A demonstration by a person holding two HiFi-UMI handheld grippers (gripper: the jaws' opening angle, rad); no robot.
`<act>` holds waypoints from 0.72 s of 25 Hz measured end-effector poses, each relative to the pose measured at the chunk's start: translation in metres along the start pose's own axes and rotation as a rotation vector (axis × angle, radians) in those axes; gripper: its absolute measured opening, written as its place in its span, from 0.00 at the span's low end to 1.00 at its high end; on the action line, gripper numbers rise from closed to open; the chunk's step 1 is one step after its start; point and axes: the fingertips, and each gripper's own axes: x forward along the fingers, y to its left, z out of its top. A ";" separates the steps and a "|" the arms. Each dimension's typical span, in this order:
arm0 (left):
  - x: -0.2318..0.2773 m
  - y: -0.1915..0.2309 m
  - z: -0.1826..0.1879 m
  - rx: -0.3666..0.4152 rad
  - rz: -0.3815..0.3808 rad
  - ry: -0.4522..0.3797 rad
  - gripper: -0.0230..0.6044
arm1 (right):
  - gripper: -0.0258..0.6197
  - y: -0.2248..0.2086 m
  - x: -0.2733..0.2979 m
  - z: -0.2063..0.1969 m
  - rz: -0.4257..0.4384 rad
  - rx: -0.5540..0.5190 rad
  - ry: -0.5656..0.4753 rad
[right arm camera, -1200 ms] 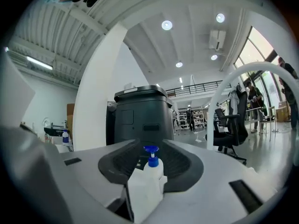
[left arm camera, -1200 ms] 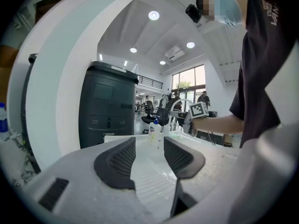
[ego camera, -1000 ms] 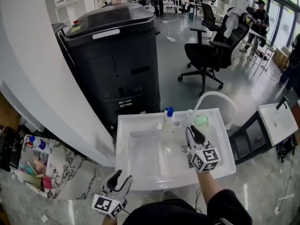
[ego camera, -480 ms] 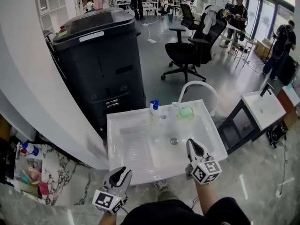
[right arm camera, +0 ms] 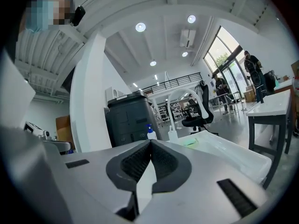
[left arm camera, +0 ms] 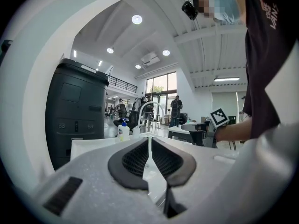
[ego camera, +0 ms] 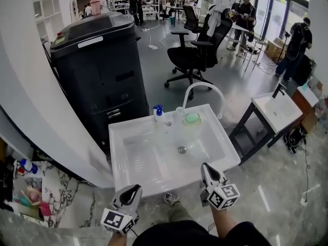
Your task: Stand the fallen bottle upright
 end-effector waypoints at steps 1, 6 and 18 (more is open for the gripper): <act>-0.001 -0.002 -0.002 -0.002 -0.001 0.002 0.09 | 0.05 0.000 -0.005 -0.002 -0.003 0.002 0.004; -0.010 -0.012 -0.012 -0.015 -0.001 0.006 0.08 | 0.05 0.001 -0.023 -0.013 -0.014 0.005 0.018; -0.027 -0.027 -0.029 -0.025 0.016 0.027 0.08 | 0.05 0.008 -0.039 -0.030 0.021 0.012 0.051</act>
